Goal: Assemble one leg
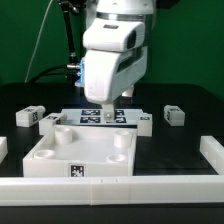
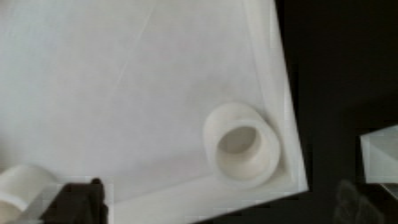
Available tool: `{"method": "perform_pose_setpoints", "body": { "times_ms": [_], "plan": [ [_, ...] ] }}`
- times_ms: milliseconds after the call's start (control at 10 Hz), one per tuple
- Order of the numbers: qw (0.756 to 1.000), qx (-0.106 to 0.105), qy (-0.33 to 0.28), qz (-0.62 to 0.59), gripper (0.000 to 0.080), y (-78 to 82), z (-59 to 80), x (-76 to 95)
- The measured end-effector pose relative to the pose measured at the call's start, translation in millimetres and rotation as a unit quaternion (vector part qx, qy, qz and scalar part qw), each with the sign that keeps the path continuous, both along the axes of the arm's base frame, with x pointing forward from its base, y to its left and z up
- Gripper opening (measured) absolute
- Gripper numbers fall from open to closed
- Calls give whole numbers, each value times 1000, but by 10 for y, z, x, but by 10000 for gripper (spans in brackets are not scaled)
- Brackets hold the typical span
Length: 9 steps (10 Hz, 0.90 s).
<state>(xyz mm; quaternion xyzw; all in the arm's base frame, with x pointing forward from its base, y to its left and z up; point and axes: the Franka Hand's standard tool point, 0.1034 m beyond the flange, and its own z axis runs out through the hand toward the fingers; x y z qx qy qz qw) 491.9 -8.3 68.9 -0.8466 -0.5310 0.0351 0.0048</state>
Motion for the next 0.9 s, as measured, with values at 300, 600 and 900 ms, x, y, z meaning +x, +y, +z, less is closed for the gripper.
{"method": "perform_pose_setpoints", "body": {
  "times_ms": [300,600,900],
  "plan": [
    [1000,0,-8,22,650,-4,-9,11],
    [996,5,-38,85,650,-123,-221,-169],
    [996,9,-41,82,650,-120,-404,-261]
  ]
}}
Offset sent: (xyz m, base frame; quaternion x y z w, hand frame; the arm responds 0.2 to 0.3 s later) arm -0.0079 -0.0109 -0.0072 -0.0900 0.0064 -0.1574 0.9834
